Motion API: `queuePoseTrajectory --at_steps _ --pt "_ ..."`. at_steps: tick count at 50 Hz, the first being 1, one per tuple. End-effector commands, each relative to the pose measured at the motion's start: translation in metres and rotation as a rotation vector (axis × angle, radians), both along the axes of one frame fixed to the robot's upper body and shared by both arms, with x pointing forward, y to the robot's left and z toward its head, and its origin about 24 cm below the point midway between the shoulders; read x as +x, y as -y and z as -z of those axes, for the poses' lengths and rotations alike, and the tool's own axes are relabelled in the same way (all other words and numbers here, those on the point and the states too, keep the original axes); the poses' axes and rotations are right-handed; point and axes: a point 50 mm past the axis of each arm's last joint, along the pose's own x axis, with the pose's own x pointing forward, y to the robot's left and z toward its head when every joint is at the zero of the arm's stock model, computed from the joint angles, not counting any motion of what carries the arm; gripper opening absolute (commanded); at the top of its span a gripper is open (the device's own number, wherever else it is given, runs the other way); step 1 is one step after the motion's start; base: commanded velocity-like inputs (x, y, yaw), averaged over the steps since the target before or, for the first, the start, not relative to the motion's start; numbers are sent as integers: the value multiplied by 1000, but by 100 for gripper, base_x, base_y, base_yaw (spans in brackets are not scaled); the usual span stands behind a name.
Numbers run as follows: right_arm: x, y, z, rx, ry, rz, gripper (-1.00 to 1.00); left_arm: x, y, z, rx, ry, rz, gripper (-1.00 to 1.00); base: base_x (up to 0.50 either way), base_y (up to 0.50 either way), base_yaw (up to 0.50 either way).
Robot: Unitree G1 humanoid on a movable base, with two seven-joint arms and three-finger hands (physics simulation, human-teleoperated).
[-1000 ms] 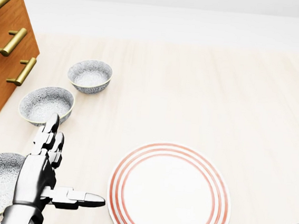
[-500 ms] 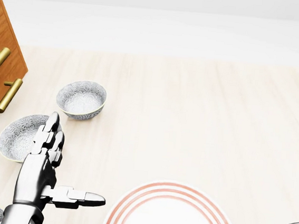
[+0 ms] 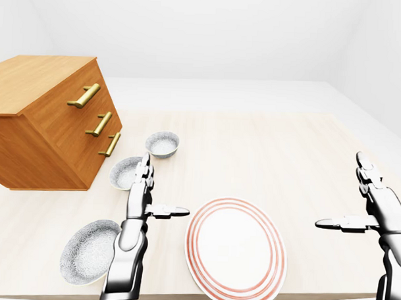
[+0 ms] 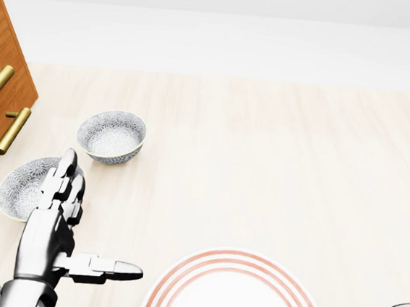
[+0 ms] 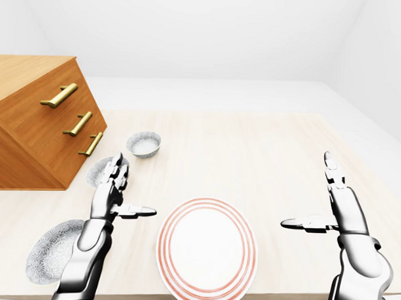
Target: Put the bowl in the middle on the plate.
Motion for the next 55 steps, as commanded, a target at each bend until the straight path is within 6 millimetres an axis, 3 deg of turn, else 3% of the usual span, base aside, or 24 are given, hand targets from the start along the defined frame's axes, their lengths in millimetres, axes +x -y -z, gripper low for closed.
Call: queuePoseTrajectory --at_steps 1,7,15,21,24,25,36,39,42,45,55 --pt "-1 -1 -2 -6 8 -1 100 -3 3 -12 -6 48 4 100 0 0 0" --pt "-1 -1 -2 -5 7 -6 100 -3 4 -23 162 77 18 100 0 0 0" --pt "-1 -1 -2 -5 4 -6 100 2 3 -24 299 60 35 100 0 0 0" --pt "-2 -3 -4 -14 8 -13 100 5 7 -53 494 168 39 100 0 0 0" --pt "-2 -3 -3 -12 5 -13 100 10 6 -58 628 177 43 100 0 0 0" --pt "-2 -3 -3 -13 5 -14 100 8 7 -70 642 219 56 100 0 0 0" --pt "-1 -2 2 -1 -11 -7 100 24 -19 -99 890 234 4 100 0 0 0" --pt "-1 -2 0 -7 -7 -10 100 26 -22 -100 916 223 -4 100 0 0 0" --pt "-2 -3 -3 -15 -1 -16 100 39 -48 -83 999 108 -73 100 0 0 0" --pt "-1 -2 1 -7 -10 -10 100 44 -60 -80 1026 65 -93 100 0 0 0" --pt "-1 -2 1 -6 -11 -9 100 57 -74 -77 1177 36 -91 100 0 0 0"
